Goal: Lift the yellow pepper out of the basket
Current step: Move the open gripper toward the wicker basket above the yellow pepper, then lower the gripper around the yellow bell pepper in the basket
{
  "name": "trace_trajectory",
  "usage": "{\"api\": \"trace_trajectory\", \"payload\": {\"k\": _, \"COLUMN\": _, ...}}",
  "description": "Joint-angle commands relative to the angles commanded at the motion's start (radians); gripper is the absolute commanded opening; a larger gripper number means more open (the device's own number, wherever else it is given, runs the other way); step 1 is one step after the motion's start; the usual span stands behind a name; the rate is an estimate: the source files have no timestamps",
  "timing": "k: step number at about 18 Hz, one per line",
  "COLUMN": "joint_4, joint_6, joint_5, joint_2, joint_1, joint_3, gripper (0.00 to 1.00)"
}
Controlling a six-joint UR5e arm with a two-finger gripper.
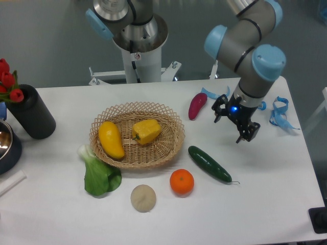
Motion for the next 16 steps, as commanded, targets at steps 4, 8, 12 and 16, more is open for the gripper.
{"api": "trace_trajectory", "payload": {"k": 4, "joint_4": 0.0, "joint_6": -0.022, "joint_5": -0.1, "joint_2": 0.04, "joint_1": -0.02, "joint_3": -0.057, "gripper": 1.0}}
{"api": "trace_trajectory", "payload": {"k": 8, "joint_4": -0.005, "joint_6": -0.023, "joint_5": -0.101, "joint_2": 0.097, "joint_1": -0.068, "joint_3": -0.123, "gripper": 1.0}}
{"api": "trace_trajectory", "payload": {"k": 12, "joint_4": -0.021, "joint_6": -0.022, "joint_5": -0.105, "joint_2": 0.12, "joint_1": -0.097, "joint_3": -0.187, "gripper": 1.0}}
{"api": "trace_trajectory", "payload": {"k": 16, "joint_4": -0.021, "joint_6": -0.04, "joint_5": -0.101, "joint_2": 0.127, "joint_1": -0.146, "joint_3": -0.268, "gripper": 1.0}}
